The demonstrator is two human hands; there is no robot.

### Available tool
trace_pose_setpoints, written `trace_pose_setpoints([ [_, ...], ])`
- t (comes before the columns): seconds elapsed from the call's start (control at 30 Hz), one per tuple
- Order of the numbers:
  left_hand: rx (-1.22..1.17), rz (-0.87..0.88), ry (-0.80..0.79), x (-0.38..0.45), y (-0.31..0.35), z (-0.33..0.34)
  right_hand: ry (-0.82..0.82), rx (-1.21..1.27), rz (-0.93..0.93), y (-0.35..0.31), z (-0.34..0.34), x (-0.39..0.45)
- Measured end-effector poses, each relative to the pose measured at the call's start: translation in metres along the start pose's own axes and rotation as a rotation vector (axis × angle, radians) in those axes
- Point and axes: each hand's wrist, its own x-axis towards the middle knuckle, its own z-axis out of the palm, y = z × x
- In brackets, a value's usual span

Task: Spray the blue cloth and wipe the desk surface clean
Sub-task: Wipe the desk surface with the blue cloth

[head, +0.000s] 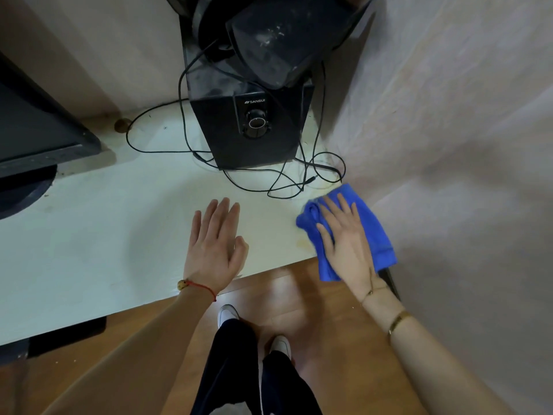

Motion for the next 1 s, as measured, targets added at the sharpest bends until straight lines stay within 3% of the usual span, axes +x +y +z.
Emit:
trace_pose_setpoints([
  [0.1, 0.004, -0.004, -0.002, 0.0, 0.001, 0.0, -0.02, 0.031, -0.034, 0.011, -0.004, -0.015],
  [0.3, 0.002, -0.012, -0.011, 0.001, 0.001, -0.001, -0.019, 0.119, 0.18, 0.015, -0.001, 0.043],
  [0.5, 0.005, -0.008, 0.003, 0.0, 0.001, -0.001, -0.014, 0.033, -0.002, 0.003, 0.001, -0.024],
  [0.73, 0.008, -0.005, -0.005, 0.001, 0.001, 0.0, 0.01, 0.05, 0.108, -0.003, 0.011, 0.049],
  [0.9, 0.025, -0.008, -0.015, 0.0, 0.001, 0.0, -0.085, 0.086, -0.114, -0.032, 0.022, -0.021],
  [1.0, 0.02, -0.009, -0.015, 0.0, 0.0, 0.0, -0.092, 0.121, -0.134, -0.02, 0.016, -0.009],
])
